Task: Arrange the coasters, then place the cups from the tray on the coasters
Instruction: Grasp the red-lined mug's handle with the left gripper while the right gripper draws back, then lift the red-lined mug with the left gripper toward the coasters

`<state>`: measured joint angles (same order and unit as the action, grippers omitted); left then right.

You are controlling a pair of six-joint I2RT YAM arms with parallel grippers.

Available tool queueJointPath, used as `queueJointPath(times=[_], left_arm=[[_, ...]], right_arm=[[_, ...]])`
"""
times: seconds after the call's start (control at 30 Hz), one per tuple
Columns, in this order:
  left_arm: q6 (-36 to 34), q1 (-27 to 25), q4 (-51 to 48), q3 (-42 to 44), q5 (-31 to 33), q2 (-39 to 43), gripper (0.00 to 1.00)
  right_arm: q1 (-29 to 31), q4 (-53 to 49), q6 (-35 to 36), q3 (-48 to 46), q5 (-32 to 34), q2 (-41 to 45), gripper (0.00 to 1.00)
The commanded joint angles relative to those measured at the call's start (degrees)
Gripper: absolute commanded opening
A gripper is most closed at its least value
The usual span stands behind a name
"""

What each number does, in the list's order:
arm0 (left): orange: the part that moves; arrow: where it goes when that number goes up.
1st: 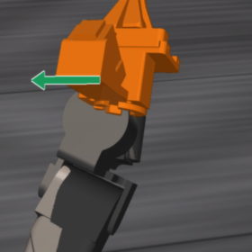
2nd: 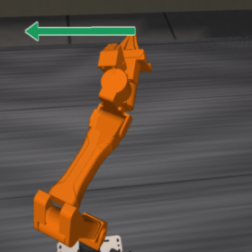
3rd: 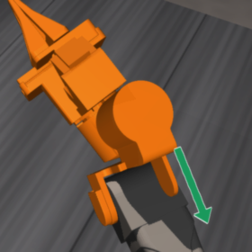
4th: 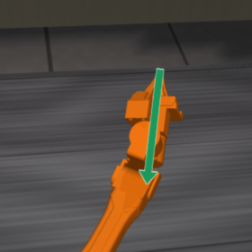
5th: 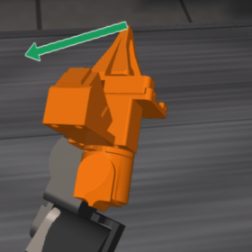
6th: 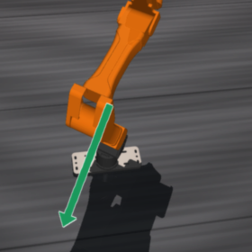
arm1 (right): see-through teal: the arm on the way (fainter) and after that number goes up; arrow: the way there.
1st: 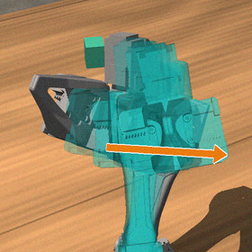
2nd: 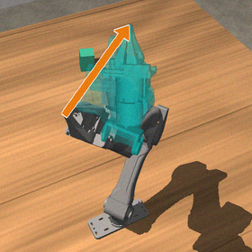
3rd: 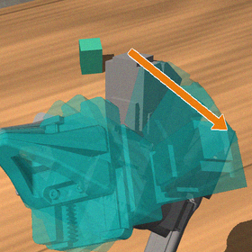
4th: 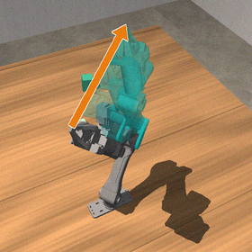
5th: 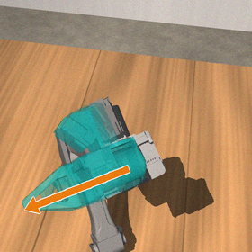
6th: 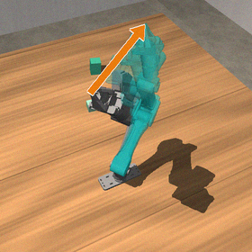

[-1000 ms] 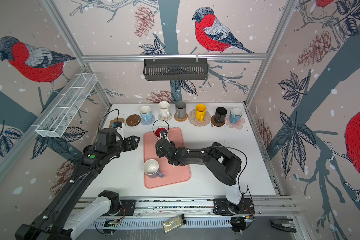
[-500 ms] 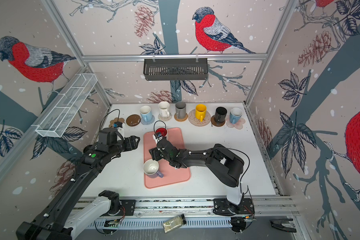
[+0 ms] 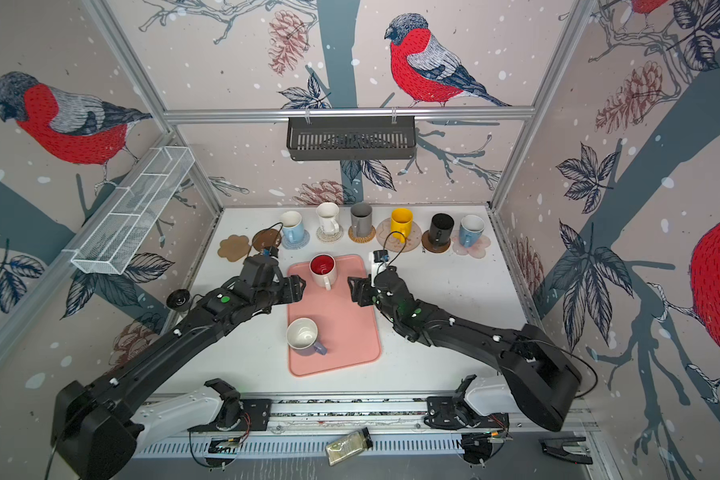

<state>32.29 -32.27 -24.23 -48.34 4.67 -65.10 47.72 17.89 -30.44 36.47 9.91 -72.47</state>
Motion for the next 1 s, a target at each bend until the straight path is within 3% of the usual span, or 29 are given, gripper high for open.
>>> queueJointPath(times=[0.0, 0.27, 0.67, 0.97], left_arm=[[5.2, -3.1, 3.7, -0.5, 6.0, -3.6, 0.73], [9.9, -7.7, 5.7, -5.0, 7.9, -15.4, 0.72], [12.4, -7.6, 3.0, -14.8, 10.4, -30.5, 0.71], [12.2, -6.0, 3.0, -16.3, 13.1, -34.0, 0.58]], right_arm=[[-3.6, -3.9, -3.3, -3.1, 2.2, 6.4, 0.74], [-12.2, -4.1, -5.2, -10.4, -1.6, 14.6, 0.73], [-16.1, -1.1, -4.6, -13.5, -5.5, 15.5, 0.74], [-17.7, 0.6, -4.6, -15.2, -8.0, 15.7, 0.73]])
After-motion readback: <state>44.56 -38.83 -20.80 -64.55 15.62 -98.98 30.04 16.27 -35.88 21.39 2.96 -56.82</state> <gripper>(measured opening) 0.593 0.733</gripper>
